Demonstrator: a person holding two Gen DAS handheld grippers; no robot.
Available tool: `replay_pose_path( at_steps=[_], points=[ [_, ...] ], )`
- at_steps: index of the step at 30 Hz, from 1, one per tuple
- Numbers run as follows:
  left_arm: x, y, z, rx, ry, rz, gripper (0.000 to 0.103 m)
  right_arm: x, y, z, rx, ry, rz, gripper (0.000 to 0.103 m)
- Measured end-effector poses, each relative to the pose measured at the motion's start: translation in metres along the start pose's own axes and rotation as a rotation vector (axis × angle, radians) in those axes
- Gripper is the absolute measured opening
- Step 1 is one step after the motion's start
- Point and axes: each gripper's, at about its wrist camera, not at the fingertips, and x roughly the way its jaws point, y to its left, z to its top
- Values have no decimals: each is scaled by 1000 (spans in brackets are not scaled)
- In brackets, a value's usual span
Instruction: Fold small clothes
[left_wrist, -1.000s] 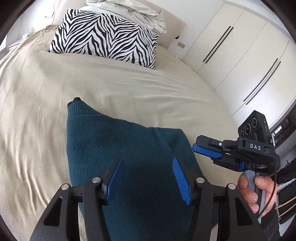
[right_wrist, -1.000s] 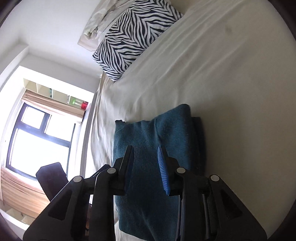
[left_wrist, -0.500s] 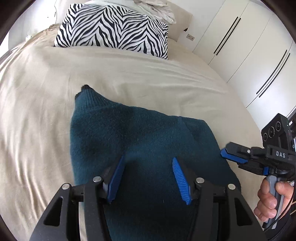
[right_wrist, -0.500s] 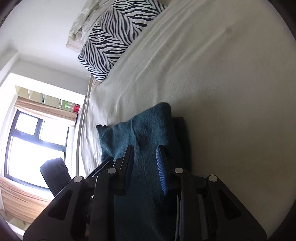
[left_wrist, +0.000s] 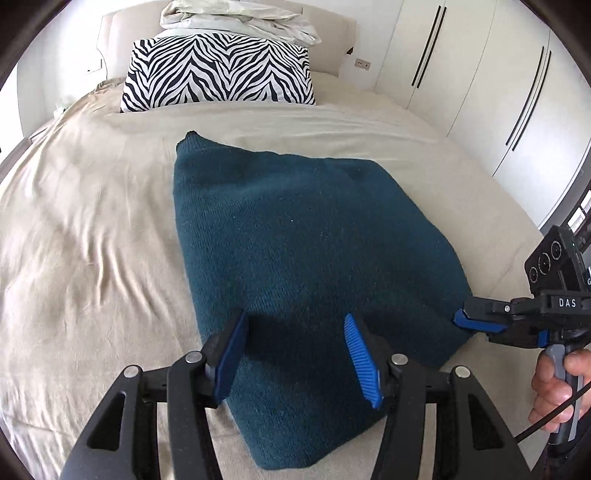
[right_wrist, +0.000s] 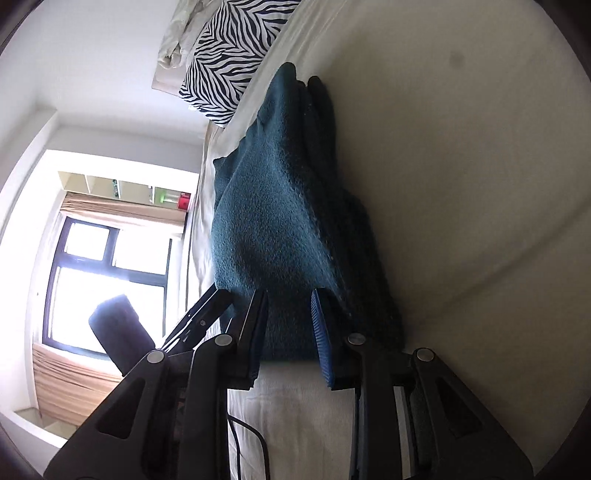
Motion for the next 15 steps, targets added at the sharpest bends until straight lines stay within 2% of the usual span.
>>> replay_pose_path(
  at_steps=[2, 5, 8, 10, 13, 14, 15],
  points=[
    [-3, -2, -7, 11, -4, 14, 57, -9, 11, -8, -37, -14, -19, 24],
    [11, -4, -20, 38, 44, 22, 57, -7, 5, -20, -65, 13, -50, 24],
    [10, -1, -23, 51, 30, 11, 58, -1, -6, -25, -49, 28, -39, 23],
    [0, 4, -20, 21, 20, -13, 58, -6, 3, -27, -70, 37, -83, 23],
    [-23, 14, -15, -7, -48, -27, 59, -22, 21, -23, -113, 7, -106, 26],
    [-29, 20, -12, -30, -69, -36, 63, -27, 29, -15, -133, -11, -111, 37],
    [-32, 30, -8, -66, -84, -52, 69, -32, 34, -9, -148, -32, -117, 53]
  ],
)
